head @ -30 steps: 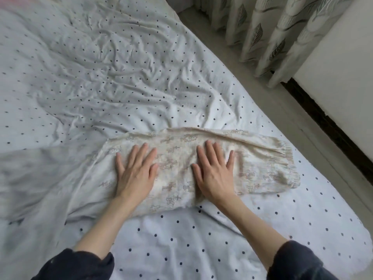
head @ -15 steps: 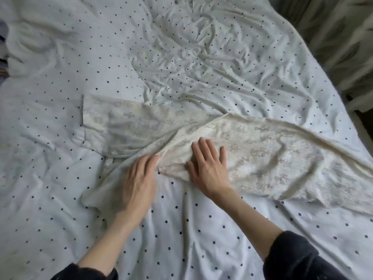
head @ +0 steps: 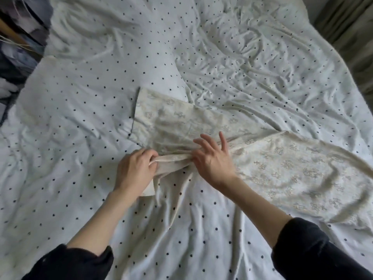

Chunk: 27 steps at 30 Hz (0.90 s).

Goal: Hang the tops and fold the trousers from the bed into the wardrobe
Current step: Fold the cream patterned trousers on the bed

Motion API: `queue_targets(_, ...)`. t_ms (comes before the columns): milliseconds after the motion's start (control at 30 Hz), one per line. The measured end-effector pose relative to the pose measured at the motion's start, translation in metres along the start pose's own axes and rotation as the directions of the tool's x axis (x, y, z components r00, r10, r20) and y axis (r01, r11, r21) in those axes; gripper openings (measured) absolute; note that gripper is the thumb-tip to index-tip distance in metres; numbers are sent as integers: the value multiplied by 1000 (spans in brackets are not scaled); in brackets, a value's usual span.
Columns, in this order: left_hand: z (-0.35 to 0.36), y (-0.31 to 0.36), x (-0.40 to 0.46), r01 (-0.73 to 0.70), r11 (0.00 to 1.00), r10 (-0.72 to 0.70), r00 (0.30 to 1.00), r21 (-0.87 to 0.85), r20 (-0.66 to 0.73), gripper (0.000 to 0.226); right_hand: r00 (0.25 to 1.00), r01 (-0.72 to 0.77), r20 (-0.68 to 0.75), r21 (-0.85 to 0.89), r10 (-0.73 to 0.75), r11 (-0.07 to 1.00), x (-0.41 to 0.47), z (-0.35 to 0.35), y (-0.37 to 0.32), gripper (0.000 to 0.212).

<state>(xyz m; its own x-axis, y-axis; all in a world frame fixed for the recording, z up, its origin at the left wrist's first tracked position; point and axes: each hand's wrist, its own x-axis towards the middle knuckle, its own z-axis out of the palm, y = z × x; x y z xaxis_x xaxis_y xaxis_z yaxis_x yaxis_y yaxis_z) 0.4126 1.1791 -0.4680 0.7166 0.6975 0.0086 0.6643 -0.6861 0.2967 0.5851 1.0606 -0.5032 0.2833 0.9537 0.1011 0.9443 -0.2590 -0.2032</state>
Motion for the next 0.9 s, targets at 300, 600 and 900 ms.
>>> queue_targets(300,-17,-38,151,-36,998,32,995,-47,-90,20,963,-256,-65,85,261,963,115,-4,17,25)
queue_targets(600,32,-64,221,-46,995,52,996,86,-75,28,878,-455,180,22,444,890,152,41,53,27)
queue_targets(900,33,-100,153,425,762,-467,883,-488,41,26,969,-164,182,-14,164,986,96,61,-20,57)
